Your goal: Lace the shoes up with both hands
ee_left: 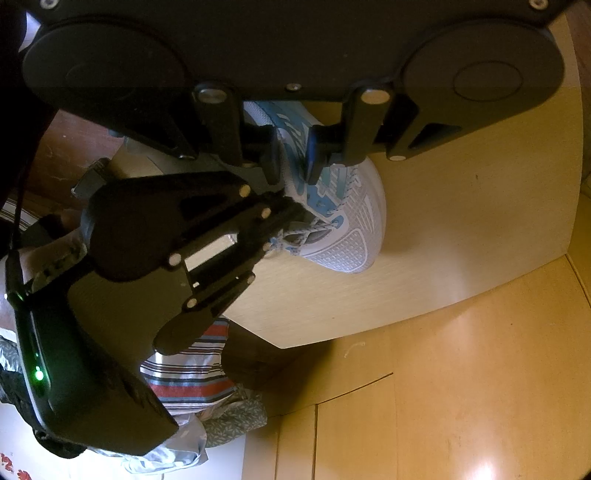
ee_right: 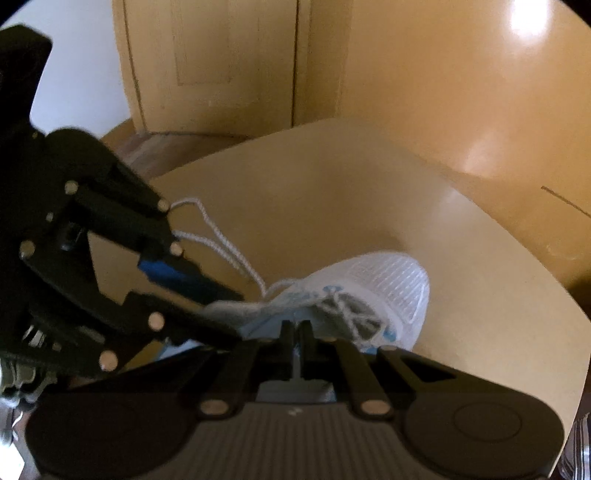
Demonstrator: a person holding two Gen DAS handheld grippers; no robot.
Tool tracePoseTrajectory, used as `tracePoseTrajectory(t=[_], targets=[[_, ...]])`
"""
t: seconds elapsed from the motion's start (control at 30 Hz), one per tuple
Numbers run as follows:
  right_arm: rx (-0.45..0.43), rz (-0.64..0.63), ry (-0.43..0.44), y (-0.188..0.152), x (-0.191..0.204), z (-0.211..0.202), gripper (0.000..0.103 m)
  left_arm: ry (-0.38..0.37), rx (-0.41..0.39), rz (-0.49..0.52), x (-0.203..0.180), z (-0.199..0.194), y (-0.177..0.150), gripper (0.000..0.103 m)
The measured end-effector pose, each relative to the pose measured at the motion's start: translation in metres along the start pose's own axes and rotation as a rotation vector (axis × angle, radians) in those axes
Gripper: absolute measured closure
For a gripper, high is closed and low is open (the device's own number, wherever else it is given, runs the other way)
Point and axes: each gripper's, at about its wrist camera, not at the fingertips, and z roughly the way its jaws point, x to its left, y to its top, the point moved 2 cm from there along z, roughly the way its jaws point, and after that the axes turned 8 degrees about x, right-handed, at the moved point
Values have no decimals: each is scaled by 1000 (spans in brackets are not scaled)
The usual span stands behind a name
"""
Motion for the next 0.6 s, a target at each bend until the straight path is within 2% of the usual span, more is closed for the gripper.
tracePoseTrajectory(t=[0.17,0.27,0.37,0.5,0.6], targets=[[-21,-10,-2,1,4,1,100,-3,4,1,1,0,0,90],[-33,-2,4,-1,3,1,100,-6,11,11,0,-1,0,84],[-34,3,5,-2,3,1,100,-9,7,4,0,-11,1,84],[-34,12,11,-2,1,1,100,-13,-31,-15,4,-26,3,84],[-36,10,8,0,4,4,100,22,-60,-65,13,-26,5,84]])
